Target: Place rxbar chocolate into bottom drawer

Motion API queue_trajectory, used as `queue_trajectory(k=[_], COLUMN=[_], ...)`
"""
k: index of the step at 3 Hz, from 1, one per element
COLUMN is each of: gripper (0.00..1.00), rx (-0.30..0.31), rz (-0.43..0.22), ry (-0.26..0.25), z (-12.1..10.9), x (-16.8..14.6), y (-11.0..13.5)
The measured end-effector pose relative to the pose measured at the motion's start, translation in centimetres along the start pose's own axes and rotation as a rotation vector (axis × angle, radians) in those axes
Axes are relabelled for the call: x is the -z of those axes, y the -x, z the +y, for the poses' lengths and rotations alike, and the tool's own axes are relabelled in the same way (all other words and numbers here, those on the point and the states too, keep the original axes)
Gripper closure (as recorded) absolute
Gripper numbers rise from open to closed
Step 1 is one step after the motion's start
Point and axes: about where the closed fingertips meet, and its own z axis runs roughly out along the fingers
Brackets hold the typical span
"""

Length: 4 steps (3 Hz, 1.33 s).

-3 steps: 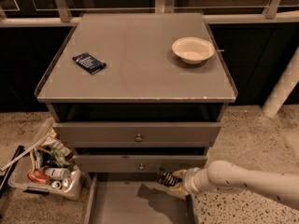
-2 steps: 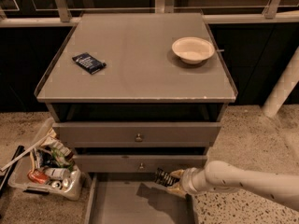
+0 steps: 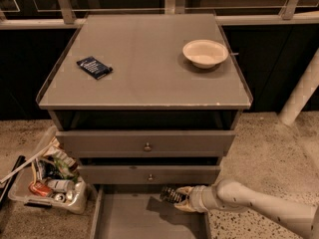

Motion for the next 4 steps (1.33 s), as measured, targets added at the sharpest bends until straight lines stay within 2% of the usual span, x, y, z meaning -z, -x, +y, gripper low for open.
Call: queue_trajectory(k=[1, 2, 4], gripper=[1.00, 1.00, 1.00], rx=[0.049, 0.083, 0.111], rz=[-0.045, -0.057, -0.007], ry=[0.012, 0.019, 0.039], z=[0.9, 1.8, 2.2], x=[-2.8, -5.1, -10.5], y=[-1.7, -3.3, -6.7])
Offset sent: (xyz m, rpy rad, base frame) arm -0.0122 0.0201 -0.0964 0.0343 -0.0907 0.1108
